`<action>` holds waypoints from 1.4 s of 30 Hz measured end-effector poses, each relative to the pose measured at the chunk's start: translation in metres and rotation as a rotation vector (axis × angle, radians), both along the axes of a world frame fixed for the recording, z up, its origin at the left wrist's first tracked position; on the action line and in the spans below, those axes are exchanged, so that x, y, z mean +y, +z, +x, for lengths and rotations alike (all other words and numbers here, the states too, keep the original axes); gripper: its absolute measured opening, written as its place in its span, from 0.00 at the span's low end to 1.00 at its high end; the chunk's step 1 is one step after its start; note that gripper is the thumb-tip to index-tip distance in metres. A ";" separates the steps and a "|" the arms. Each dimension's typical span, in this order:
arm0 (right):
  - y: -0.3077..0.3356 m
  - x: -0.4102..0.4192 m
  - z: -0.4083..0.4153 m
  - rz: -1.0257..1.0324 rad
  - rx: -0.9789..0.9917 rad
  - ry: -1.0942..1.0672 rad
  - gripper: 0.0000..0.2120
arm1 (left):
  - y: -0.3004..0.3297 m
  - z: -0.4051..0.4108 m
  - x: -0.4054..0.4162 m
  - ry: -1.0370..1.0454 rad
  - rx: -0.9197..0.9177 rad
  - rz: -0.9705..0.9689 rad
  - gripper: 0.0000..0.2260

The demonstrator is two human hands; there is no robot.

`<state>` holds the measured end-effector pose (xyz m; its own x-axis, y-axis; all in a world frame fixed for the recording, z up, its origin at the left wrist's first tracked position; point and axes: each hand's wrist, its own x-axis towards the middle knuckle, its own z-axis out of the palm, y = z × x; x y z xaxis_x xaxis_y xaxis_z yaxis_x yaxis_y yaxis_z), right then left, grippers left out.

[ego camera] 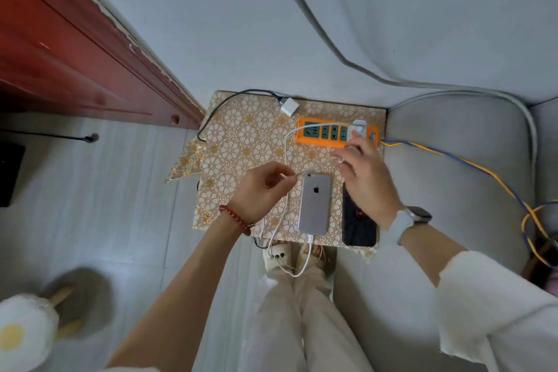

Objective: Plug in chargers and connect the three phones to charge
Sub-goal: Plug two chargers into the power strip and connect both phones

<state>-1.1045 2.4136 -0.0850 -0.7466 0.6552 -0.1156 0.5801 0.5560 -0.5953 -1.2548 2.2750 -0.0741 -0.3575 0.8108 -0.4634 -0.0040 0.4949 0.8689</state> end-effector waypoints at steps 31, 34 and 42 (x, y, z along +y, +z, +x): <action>-0.053 0.098 -0.038 -0.309 -0.082 -0.178 0.08 | -0.068 -0.011 0.081 0.196 -0.150 -0.216 0.12; -0.061 0.094 -0.035 -0.348 -0.061 -0.204 0.09 | -0.070 -0.012 0.079 0.244 -0.147 -0.232 0.12; -0.070 0.095 -0.041 -0.373 -0.053 -0.189 0.12 | -0.073 -0.019 0.082 0.270 -0.138 -0.249 0.12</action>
